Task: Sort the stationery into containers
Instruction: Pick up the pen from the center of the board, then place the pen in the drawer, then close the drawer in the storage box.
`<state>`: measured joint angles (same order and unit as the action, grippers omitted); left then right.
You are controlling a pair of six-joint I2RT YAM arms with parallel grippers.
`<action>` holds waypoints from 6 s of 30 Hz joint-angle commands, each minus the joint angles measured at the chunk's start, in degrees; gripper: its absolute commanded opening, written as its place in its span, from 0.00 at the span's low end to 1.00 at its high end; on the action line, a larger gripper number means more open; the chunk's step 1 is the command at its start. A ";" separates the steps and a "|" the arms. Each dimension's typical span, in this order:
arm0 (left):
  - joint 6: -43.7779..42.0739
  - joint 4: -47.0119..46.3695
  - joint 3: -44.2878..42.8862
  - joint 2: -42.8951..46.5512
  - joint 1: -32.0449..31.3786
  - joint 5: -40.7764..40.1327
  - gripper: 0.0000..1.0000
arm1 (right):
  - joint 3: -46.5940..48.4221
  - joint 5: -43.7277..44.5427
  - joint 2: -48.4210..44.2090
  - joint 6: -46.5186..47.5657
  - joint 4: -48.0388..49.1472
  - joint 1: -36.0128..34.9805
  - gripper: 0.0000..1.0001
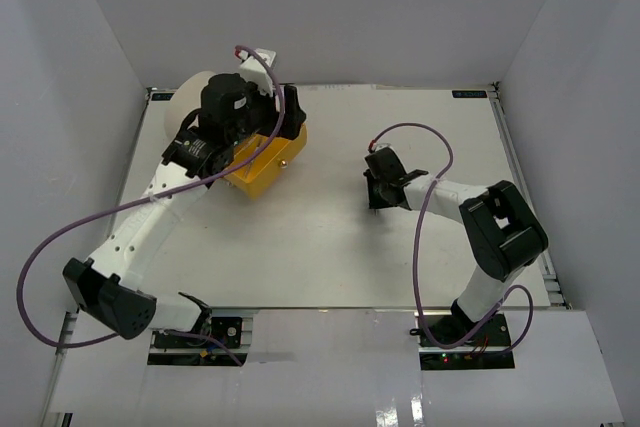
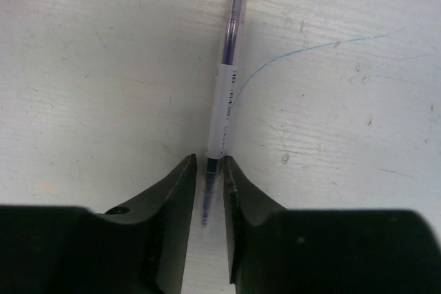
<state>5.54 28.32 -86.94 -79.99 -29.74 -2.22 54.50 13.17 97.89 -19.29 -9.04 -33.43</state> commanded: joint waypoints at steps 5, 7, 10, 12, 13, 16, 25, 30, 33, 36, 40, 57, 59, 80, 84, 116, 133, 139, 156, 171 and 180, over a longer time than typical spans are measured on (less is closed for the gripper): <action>16.24 -12.31 10.28 6.51 0.12 17.40 0.98 | -2.73 -2.44 -5.50 -0.32 4.37 -0.58 0.13; 18.62 -15.56 13.27 6.33 0.03 19.09 0.98 | -4.40 -4.46 -9.45 0.57 7.43 -0.93 0.13; 22.31 -20.12 16.61 5.63 -0.23 20.76 0.98 | -7.12 -7.96 -16.39 0.57 12.79 -1.29 0.12; 24.24 -22.33 18.02 5.02 -1.02 21.55 0.98 | -8.79 -9.91 -22.17 0.22 16.14 -1.46 0.09; 24.78 -23.99 18.99 4.32 -1.29 21.64 0.98 | -10.89 -12.53 -24.13 0.13 18.42 -1.46 0.09; 26.10 -26.98 20.13 3.00 -3.22 19.89 0.98 | -14.32 -17.98 -29.85 -1.01 26.95 -1.55 0.10; 25.57 -30.34 17.50 -2.28 -11.39 10.76 0.97 | -16.27 -23.63 -34.08 -4.88 36.28 -2.69 0.14; 24.78 -30.78 16.10 -4.56 -12.71 8.20 0.82 | -17.67 -24.59 -34.34 -5.67 38.92 -2.87 0.15; 24.78 -30.78 15.75 -5.44 -13.07 7.85 0.71 | -18.29 -25.03 -34.43 -5.93 40.15 -2.96 0.15; 24.69 -30.69 15.57 -5.88 -13.24 8.37 0.52 | -18.64 -25.12 -34.34 -6.29 40.94 -2.96 0.16; 24.26 -30.69 15.39 -5.97 -13.33 8.98 0.25 | -18.82 -25.03 -33.99 -6.55 41.47 -2.96 0.20; -7.88 -6.28 1.44 -5.00 -8.77 -12.62 0.00 | -20.84 -17.84 -35.75 0.65 34.97 -2.87 0.90; -13.77 -3.03 0.11 -5.70 -6.66 -15.26 0.00 | -21.28 -17.39 -36.01 1.71 34.88 -2.87 0.90; -23.47 1.66 -0.60 -13.80 0.73 -19.58 0.63 | -15.40 -23.89 -25.38 10.58 36.02 -4.19 0.91; -21.54 -1.06 -1.31 -9.85 1.61 -18.00 0.81 | -13.20 -25.38 -21.96 13.22 37.86 -5.50 0.92; 4.48 -21.90 15.65 -2.72 27.19 -0.17 0.98 | 18.36 -25.30 11.09 17.97 39.19 -14.12 0.94; 6.76 -21.20 23.13 1.32 27.19 4.94 0.98 | 30.84 -25.65 21.55 18.67 39.10 -15.44 0.95; 6.85 -21.46 23.65 1.67 27.19 5.56 0.98 | 36.02 -25.21 25.77 18.41 40.06 -15.88 0.94; 7.91 -22.43 24.53 2.11 27.71 7.31 0.98 | 42.71 -20.91 33.33 17.45 47.44 -16.14 0.90; 9.05 -23.13 25.06 2.38 28.42 8.99 0.98 | 43.85 -15.45 35.18 16.30 52.02 -17.11 0.90; 9.75 -23.48 25.24 3.52 29.21 8.98 0.98 | 32.97 -13.44 24.39 22.16 52.37 -17.19 0.90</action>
<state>13.26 0.49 -63.20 -77.89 -0.54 3.01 90.04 -2.81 129.27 -1.10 39.09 -50.28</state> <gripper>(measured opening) 0.979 0.900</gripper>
